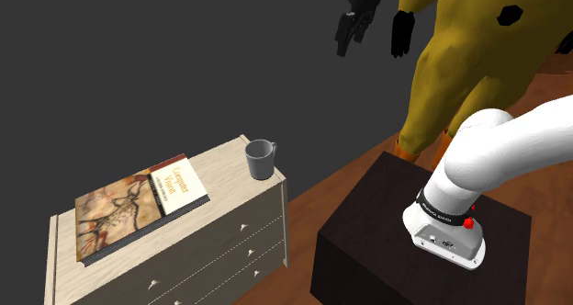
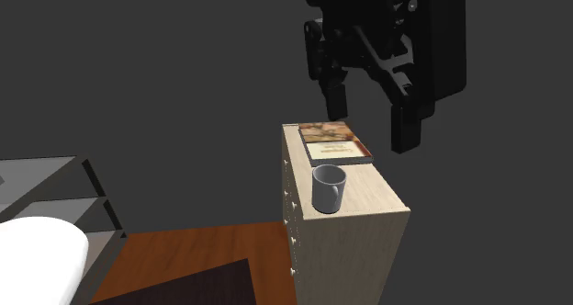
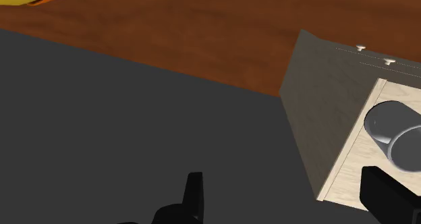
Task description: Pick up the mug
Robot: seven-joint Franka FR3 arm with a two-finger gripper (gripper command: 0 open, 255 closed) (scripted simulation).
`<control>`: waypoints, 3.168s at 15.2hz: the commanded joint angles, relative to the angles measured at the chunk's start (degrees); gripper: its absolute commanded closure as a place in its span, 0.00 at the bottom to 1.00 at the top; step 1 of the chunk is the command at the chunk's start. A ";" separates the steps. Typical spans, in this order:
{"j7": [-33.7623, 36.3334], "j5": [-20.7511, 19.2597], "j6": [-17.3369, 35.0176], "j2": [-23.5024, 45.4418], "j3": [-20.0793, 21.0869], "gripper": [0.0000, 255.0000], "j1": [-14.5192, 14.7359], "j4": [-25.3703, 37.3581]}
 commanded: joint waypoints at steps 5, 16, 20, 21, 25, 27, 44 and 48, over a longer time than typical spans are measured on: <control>4.00 1.71 4.44 3.03 3.64 0.00 1.14 -2.25; 15.33 4.03 16.78 16.56 14.00 0.00 3.38 -3.14; 19.93 3.21 20.88 23.19 17.83 0.00 3.68 -1.47; 21.17 2.79 21.83 24.98 18.77 0.00 3.73 -0.88; 26.50 0.14 25.22 32.67 22.33 0.00 3.95 2.13; 29.43 -1.83 26.60 36.83 23.88 0.00 4.20 4.06; 37.44 -9.20 33.60 48.06 25.58 1.00 5.66 5.65; 37.44 -9.20 33.60 48.05 25.58 1.00 5.66 5.65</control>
